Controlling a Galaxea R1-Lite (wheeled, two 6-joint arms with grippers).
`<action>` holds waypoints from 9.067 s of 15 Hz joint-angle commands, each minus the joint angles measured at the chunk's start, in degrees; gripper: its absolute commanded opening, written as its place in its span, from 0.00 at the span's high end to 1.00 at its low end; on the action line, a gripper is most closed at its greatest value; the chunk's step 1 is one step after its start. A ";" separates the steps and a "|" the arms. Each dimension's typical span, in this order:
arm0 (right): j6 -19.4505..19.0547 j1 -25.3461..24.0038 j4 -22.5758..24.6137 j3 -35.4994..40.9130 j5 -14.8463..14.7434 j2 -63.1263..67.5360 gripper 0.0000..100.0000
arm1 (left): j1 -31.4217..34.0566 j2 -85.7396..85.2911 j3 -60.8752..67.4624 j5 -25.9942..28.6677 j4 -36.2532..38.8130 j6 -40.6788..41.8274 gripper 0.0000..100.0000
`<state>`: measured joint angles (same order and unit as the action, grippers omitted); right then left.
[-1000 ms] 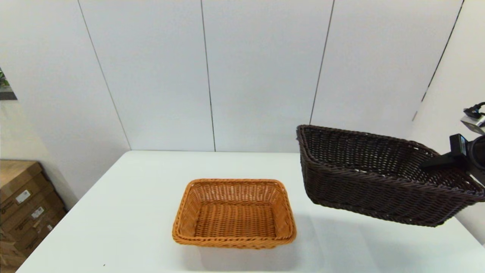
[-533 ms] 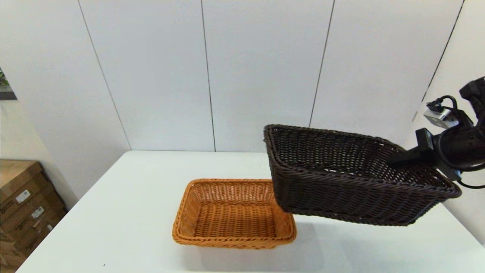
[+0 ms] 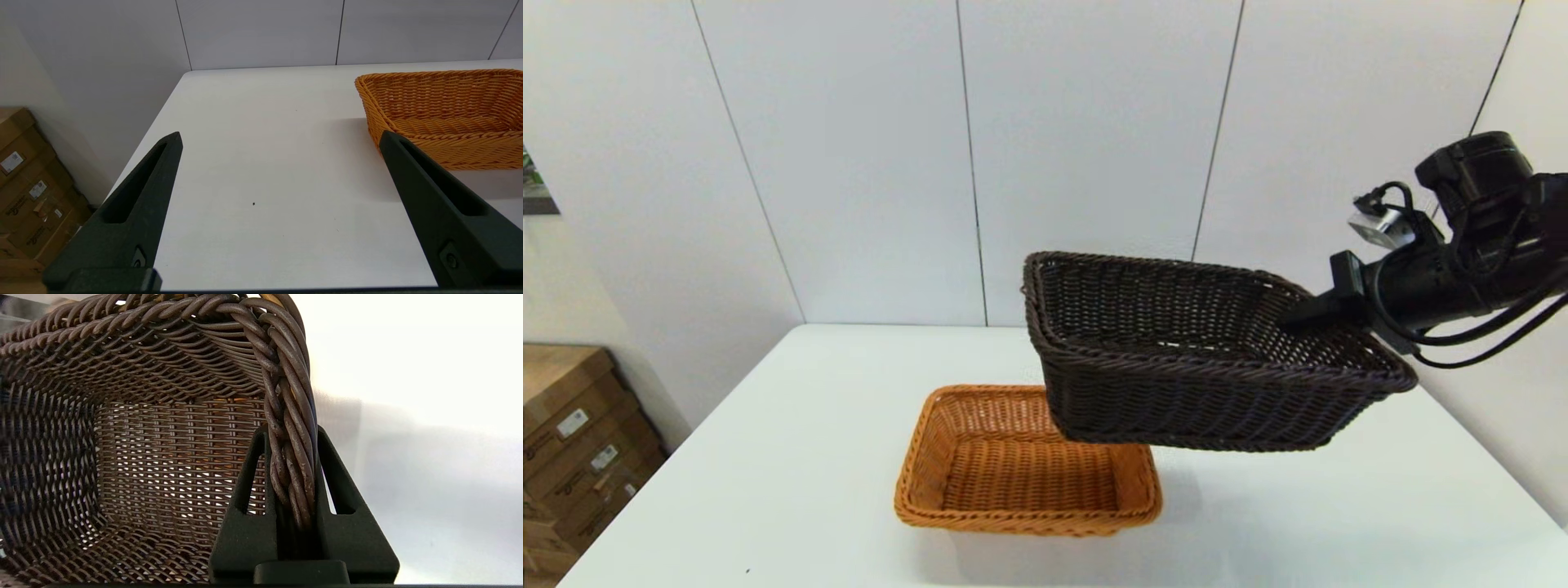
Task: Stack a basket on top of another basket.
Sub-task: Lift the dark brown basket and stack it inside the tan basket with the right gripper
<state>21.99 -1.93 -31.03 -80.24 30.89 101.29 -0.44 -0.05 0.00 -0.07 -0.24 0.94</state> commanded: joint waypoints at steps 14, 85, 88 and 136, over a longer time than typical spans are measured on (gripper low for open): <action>18.26 -19.26 2.46 -10.46 -13.75 11.74 1.00 | 0.00 -0.04 0.09 -0.01 -0.02 0.03 0.00; 15.19 -23.47 21.44 -0.36 -19.64 19.82 1.00 | 0.00 -0.04 0.09 -0.01 -0.02 0.03 0.00; 15.19 -23.47 21.44 -0.36 -19.73 19.65 1.00 | 0.00 -0.04 0.09 -0.01 -0.02 0.03 0.00; 17.91 -24.18 21.44 0.26 -19.82 19.12 0.00 | 0.00 -0.04 0.09 -0.01 -0.02 0.03 0.00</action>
<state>39.69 -26.08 -9.51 -79.98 11.00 120.43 -0.44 -0.05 0.00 -0.07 -0.27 0.99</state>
